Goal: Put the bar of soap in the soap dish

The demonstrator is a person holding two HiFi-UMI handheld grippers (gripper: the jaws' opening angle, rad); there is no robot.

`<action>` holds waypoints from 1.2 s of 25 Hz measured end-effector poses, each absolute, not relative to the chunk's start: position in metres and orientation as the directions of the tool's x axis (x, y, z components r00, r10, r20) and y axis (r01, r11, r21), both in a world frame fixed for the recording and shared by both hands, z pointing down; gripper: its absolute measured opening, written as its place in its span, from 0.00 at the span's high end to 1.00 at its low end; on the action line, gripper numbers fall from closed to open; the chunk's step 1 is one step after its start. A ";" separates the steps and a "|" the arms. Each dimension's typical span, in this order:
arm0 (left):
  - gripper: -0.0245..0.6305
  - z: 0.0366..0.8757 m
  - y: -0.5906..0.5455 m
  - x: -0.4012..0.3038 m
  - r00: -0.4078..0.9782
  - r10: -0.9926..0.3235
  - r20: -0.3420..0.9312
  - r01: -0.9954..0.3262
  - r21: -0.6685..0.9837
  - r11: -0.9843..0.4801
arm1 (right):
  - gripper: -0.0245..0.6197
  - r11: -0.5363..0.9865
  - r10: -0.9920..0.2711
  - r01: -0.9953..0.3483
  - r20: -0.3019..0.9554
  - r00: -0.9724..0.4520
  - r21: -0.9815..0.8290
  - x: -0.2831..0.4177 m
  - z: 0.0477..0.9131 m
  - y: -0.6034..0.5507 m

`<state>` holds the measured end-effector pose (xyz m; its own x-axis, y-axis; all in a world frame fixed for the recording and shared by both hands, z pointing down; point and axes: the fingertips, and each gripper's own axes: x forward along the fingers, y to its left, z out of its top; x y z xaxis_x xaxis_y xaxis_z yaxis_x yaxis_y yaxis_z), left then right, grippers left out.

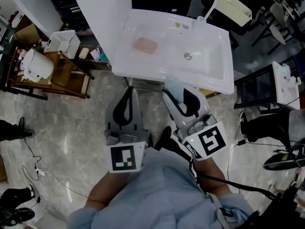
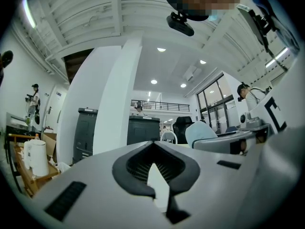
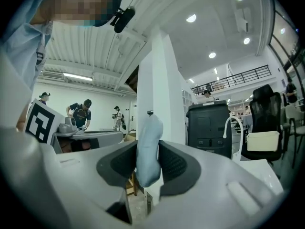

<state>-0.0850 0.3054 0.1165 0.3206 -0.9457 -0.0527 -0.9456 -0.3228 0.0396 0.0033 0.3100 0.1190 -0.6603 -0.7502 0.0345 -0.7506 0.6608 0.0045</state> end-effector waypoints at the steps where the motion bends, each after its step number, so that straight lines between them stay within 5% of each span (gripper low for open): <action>1: 0.95 0.117 0.300 -0.087 0.321 -0.946 -0.052 -0.945 0.039 -0.323 | 0.77 0.658 -0.753 -0.753 0.035 -0.658 0.005 0.003 0.119 0.305; 30: 0.95 0.125 0.084 -0.031 0.215 -0.976 -0.021 -0.974 -0.073 -0.213 | 0.78 0.721 -0.690 -0.692 0.045 -0.722 -0.048 0.074 0.151 0.078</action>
